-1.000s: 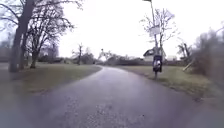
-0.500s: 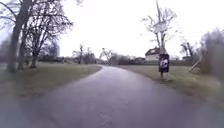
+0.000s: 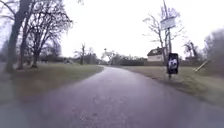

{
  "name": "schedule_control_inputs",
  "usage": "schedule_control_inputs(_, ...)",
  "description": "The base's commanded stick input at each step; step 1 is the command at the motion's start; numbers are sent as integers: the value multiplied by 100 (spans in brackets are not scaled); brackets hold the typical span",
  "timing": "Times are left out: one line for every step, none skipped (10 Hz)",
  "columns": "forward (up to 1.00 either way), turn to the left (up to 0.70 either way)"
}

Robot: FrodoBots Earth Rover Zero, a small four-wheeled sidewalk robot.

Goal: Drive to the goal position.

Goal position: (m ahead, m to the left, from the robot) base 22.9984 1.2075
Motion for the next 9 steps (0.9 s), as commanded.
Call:
schedule_control_inputs(100, -26)
schedule_control_inputs(100, -18)
schedule_control_inputs(100, 0)
schedule_control_inputs(100, 0)
schedule_control_inputs(100, 0)
schedule_control_inputs(100, 0)
schedule_control_inputs(100, 0)
schedule_control_inputs(100, 0)
schedule_control_inputs(100, 0)
